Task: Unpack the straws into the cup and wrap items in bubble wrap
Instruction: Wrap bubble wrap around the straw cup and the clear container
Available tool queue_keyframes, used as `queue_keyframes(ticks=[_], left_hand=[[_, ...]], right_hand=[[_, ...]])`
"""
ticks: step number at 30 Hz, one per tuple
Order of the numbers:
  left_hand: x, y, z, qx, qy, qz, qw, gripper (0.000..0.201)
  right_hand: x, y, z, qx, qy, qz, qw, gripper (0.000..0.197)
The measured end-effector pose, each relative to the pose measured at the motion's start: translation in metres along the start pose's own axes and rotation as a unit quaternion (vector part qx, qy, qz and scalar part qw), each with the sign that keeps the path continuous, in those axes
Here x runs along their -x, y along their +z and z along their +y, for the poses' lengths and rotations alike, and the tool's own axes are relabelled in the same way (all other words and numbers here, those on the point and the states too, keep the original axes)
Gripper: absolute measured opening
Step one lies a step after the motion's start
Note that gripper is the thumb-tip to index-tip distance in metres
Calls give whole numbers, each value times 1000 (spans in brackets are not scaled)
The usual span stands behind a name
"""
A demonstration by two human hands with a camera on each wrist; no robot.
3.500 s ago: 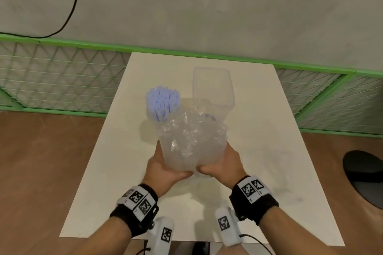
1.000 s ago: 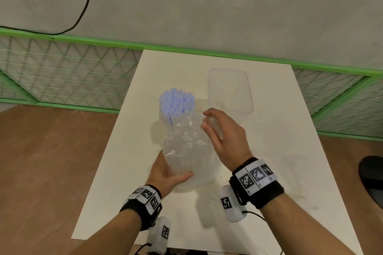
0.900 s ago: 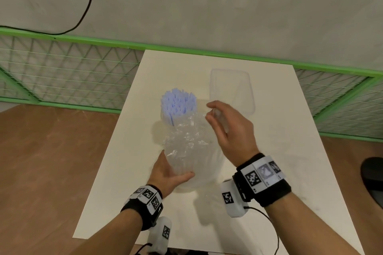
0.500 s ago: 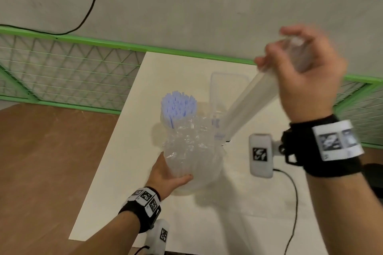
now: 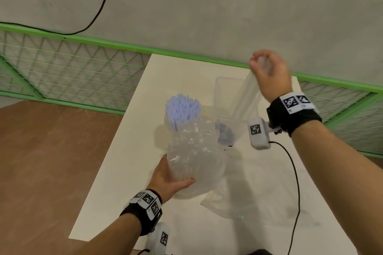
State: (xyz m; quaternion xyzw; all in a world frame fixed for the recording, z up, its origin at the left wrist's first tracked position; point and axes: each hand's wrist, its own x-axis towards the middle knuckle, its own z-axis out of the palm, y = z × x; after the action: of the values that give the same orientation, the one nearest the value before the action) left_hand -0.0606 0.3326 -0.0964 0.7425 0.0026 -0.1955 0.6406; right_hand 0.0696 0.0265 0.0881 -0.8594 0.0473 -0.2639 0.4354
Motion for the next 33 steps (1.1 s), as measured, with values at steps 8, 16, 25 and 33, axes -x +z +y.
queue_keyframes(ticks=[8, 16, 25, 33], left_hand=[[-1, -1, -5, 3, -2, 7, 1000, 88], [-2, -2, -6, 4, 6, 2, 1000, 85], [-1, -1, -7, -10, 18, 8, 1000, 89], [-1, -2, -11, -27, 10, 5, 1000, 93]], right_hand=[[27, -6, -11, 115, -84, -117, 983, 29], [127, 0, -29, 99, -74, -435, 892, 55], [143, 12, -19, 32, -66, -346, 935, 34], [166, 28, -19, 23, -91, -285, 954, 30]])
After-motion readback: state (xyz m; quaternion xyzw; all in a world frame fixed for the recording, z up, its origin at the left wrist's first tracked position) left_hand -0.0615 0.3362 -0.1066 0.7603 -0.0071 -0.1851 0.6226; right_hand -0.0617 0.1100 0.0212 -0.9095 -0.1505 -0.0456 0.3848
